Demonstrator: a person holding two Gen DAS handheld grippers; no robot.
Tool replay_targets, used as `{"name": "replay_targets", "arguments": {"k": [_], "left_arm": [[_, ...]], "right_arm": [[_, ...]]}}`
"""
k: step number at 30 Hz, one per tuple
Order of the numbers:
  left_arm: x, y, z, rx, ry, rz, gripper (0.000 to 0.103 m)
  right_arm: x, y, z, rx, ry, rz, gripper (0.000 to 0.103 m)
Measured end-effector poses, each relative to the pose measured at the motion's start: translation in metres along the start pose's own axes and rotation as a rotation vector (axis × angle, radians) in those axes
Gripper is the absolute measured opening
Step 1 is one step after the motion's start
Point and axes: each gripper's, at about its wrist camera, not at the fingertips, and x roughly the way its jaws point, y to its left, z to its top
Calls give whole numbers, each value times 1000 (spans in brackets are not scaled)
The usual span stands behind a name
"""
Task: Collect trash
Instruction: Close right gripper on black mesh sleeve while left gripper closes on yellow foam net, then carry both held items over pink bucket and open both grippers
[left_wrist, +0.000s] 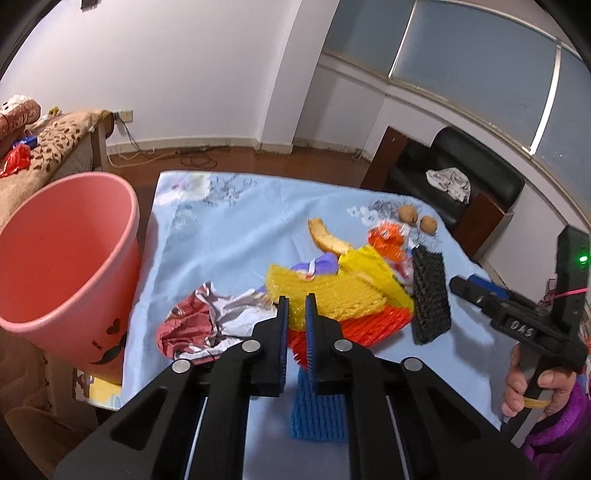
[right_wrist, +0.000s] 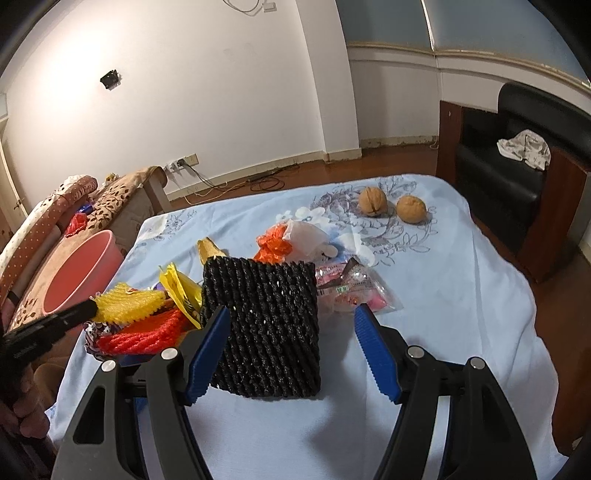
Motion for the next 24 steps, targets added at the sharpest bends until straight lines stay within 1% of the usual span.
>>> {"name": "replay_targets", "arguments": {"k": [5,9,10,11,12,13,14,15,17,18,19,24], "left_arm": [[-14,1,5,-12,-51,-17,8],[-17,1,6,-18,-60,-23,8],[-17,2,6,-20,-58,-24,8],[-17,2,6,-22,-56,-26,8],[-17,2,5,-24,-55,-26,8],[-17,2,5,-25,-54,-26,8],[-17,3,4,-27,-53,-25,8],[-17,3,5,-29,-53,-25,8],[-18,4,5,-32,-57,-25,8],[-19,4,5,-33,-59,-25,8],[-20,5,6,-34,-63,-26,8],[-25,6,7,-40,-80,-27,8]], "right_arm": [[11,-4,-2,20,51,14,69],[20,-10,-3,55,94,27,68],[22,-11,-4,64,104,29,66],[26,-14,-4,76,121,36,61],[29,-15,-5,86,133,45,58],[31,-17,-5,94,144,54,51],[34,-18,-6,105,158,70,42],[35,-18,-7,111,165,81,37],[36,-17,-8,109,171,90,18],[35,-16,-8,103,165,89,14],[33,-15,-8,98,157,89,11],[9,-10,1,68,75,79,11]]}}
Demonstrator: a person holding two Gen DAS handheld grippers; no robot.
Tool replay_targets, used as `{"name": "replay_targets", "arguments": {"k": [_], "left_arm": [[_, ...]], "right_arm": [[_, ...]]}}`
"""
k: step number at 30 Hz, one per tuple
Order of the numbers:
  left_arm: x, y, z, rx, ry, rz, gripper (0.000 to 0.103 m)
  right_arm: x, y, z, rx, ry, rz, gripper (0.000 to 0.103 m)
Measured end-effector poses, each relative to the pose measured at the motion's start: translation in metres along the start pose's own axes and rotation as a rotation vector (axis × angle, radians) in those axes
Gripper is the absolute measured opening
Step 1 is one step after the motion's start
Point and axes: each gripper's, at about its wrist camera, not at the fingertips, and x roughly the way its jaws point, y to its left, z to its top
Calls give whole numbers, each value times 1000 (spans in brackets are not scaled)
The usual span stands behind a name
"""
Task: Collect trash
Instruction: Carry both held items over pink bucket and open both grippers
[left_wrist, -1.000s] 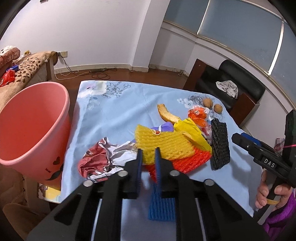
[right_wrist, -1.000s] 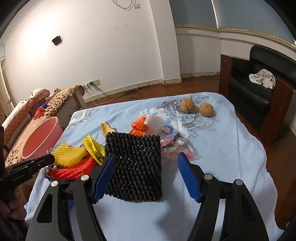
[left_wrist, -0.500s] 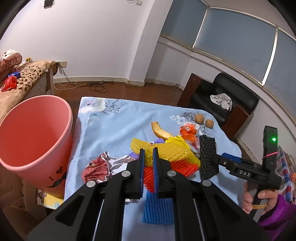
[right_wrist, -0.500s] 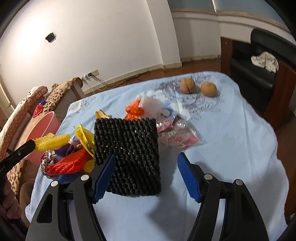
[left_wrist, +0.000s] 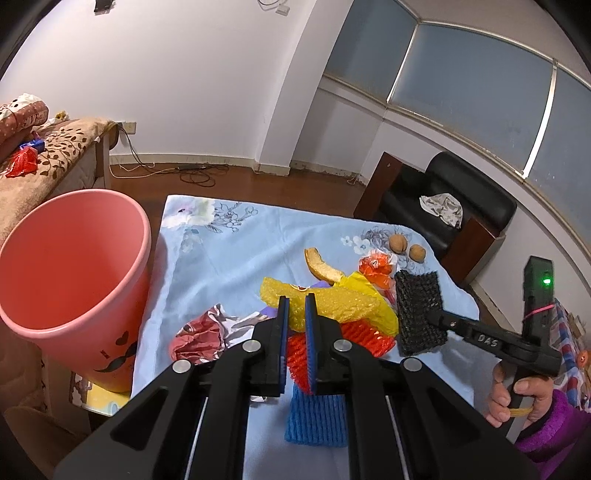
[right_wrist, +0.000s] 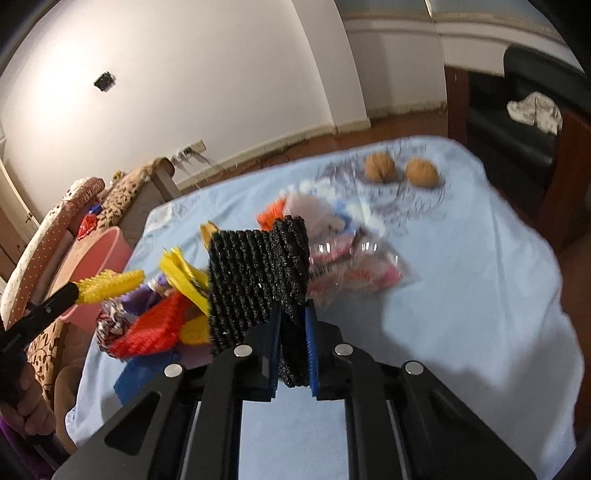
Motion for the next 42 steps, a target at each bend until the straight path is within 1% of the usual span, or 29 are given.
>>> {"name": "replay_targets", "arguments": {"k": [6,12,20,26,30,35,40,42], "left_arm": [[-14,10,7,-20,-45,16,8],[-34,29,16,-50,-108,76,8],[-60,63,20,-94,-189,208,8],[-73,82,16,-113,-212,299,8],[-78,96,11,-117,-216,381,8],[-82,113,7,-152,-211,430,8],[-82,125,4,-170,-205,474,8],[-80,129,3,-176,-198,481,8]], "right_arm": [[-30,15,18,-32,-97,19,11],[-39,50,38,-104,-150,58,11],[-25,122,51,-245,-146,132,11],[-4,184,57,-341,-138,189,11],[12,222,59,-385,-118,245,11],[33,266,58,-445,-96,288,11],[55,299,54,-489,-75,304,11],[63,311,51,-511,-67,304,11]]}}
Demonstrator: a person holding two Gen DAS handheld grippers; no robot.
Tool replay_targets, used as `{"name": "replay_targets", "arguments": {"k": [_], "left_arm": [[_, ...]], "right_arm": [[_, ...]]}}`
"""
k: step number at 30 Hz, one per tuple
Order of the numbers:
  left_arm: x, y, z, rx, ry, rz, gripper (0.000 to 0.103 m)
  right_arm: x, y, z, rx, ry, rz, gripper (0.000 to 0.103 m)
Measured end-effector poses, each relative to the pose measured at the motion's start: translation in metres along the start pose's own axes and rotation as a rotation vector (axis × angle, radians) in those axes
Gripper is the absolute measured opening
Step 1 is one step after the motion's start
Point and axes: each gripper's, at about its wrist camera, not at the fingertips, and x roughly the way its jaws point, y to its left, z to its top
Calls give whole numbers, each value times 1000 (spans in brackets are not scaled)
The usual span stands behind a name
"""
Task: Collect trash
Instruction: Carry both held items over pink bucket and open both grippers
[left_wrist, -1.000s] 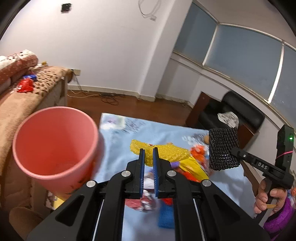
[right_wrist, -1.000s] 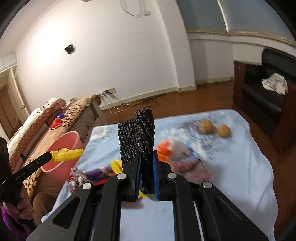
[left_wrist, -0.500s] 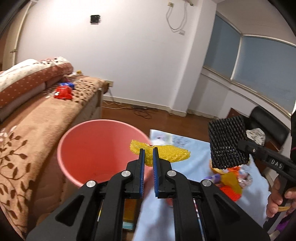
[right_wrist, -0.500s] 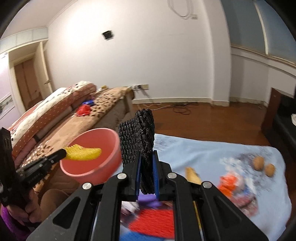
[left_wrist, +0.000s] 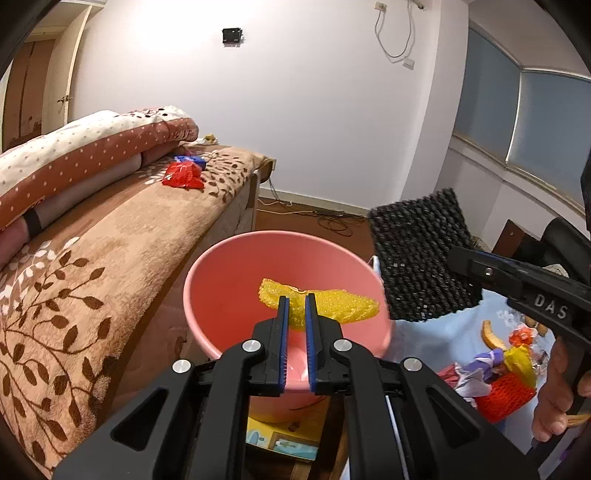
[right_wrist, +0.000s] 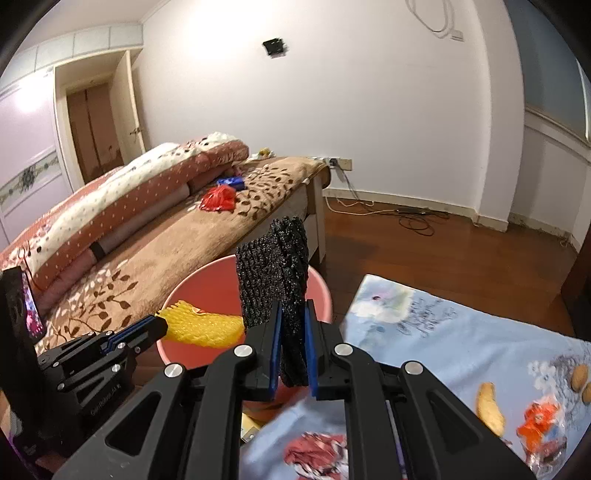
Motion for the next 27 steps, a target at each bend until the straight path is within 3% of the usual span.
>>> {"name": "replay_targets", "arguments": {"k": [19,24,26,27], "left_arm": [[25,13,-8,-16,48,66,8],[26,17,-7,-35,48,78,8],[27,17,-7,-33,47,84,10],[26,17,-7,-31,46,87,11]], "right_arm": [[48,20,-11,-43,82,-3,12],[48,18,-11,-34,85,5,23],[47,18,-11,-29,80,7,37],[45,17,-10,-29,73,7,38]]}}
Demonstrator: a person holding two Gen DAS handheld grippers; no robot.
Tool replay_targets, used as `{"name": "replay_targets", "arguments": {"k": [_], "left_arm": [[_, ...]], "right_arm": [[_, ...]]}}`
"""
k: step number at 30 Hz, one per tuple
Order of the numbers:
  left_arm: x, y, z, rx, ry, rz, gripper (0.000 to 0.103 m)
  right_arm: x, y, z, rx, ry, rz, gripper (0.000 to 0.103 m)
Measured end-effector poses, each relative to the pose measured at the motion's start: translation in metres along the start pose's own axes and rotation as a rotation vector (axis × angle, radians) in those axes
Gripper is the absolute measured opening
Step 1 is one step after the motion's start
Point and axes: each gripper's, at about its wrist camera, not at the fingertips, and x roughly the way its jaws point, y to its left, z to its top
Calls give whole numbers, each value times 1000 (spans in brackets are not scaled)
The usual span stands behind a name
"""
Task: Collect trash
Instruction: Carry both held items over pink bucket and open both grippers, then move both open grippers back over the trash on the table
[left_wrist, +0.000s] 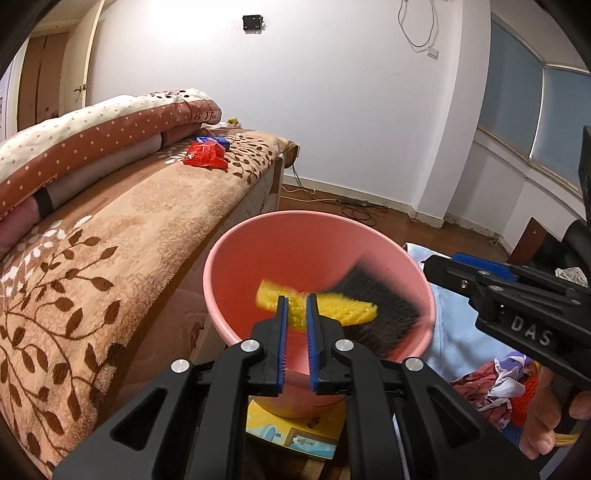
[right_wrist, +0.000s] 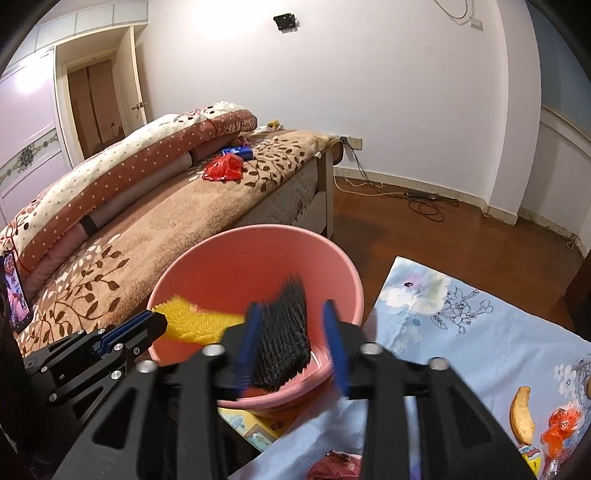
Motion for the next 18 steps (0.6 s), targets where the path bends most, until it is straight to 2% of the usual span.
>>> {"name": "replay_targets", "arguments": {"k": [7,18], "left_arm": [[-7,-5,2,15,-15,-7,25],[-26,-18,7,12,-19,-88,27]], "right_arm": [[-13,-2,1,1,-28,6,38],[-62,-14,-15,19,-85,8,39]]}}
